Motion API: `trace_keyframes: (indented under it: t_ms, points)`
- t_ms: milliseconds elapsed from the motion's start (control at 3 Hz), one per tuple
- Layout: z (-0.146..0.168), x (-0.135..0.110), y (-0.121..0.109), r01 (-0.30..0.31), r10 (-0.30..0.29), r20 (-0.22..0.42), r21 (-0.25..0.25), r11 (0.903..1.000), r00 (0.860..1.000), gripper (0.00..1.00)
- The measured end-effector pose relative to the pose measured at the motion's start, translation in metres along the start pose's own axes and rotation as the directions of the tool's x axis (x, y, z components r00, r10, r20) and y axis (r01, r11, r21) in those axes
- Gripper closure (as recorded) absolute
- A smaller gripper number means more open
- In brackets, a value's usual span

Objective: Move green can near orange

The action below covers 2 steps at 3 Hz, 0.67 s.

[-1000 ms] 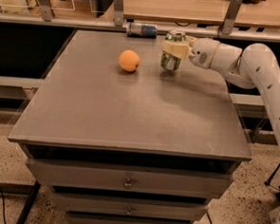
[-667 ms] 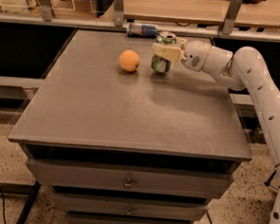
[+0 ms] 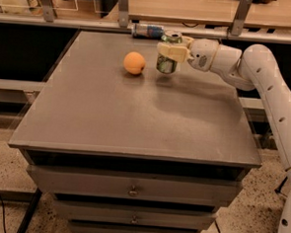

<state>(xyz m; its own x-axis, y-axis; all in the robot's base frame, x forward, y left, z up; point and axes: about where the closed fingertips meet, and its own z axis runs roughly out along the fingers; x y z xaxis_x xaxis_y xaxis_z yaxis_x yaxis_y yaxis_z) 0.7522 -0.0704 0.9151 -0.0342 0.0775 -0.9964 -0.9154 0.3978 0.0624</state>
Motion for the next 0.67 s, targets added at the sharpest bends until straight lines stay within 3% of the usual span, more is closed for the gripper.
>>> trace_keyframes:
  t_ms: [667]
  points:
    - [0.0133, -0.0138, 0.0079, 0.032, -0.032, -0.006, -0.024, 0.9992, 0.999, 1.0]
